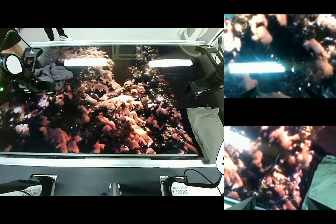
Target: Fold the shirts.
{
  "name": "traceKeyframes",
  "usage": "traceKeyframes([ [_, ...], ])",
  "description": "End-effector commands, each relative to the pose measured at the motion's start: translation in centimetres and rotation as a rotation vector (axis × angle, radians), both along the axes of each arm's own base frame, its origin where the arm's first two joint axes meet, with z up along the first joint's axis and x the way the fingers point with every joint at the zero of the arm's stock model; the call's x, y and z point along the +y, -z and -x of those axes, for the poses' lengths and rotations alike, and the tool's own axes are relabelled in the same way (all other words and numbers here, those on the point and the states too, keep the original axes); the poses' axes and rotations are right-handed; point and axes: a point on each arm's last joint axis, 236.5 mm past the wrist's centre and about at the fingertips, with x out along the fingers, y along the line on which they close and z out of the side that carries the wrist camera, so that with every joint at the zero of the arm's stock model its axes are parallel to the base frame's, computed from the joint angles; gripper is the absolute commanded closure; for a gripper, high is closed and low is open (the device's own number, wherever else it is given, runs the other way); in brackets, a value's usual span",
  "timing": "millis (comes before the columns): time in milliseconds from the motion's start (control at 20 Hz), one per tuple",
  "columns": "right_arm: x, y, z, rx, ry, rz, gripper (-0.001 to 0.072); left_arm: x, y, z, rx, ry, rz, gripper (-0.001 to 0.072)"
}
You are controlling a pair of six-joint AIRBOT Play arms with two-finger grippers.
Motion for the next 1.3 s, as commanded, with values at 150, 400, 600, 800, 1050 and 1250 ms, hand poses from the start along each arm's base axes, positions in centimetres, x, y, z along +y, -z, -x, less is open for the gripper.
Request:
traceKeyframes([
  [150, 0.0, 0.0, 0.0, 0.001, 0.0, -0.001, 0.0022, 0.0, 0.0, 0.0, 0.0, 0.0, 0.0, 0.006],
  [400, 0.0, 0.0, 0.0, 0.001, 0.0, -0.001, 0.0022, 0.0, 0.0, 0.0, 0.0, 0.001, 0.0, 0.006],
  [600, -0.1, 0.0, -0.1, -0.008, -0.034, 0.009, 0.0022, 0.0, 0.0, 0.0, 0.0, 0.0, 0.0, 0.0061],
  [800, -0.5, -0.2, -1.4, -0.067, -0.075, 0.037, 0.0022, -0.3, -0.4, -1.9, -0.078, 0.005, 0.013, 0.006],
  [1050, -1.0, -1.8, -6.0, -0.268, -0.023, 0.051, 0.0022, -1.2, -1.5, -5.3, -0.226, -0.02, 0.054, 0.006],
  [1250, -1.5, -2.9, -8.3, -0.371, 0.04, 0.052, 0.0023, -0.9, -2.3, -9.9, -0.37, -0.042, 0.081, 0.0057],
])
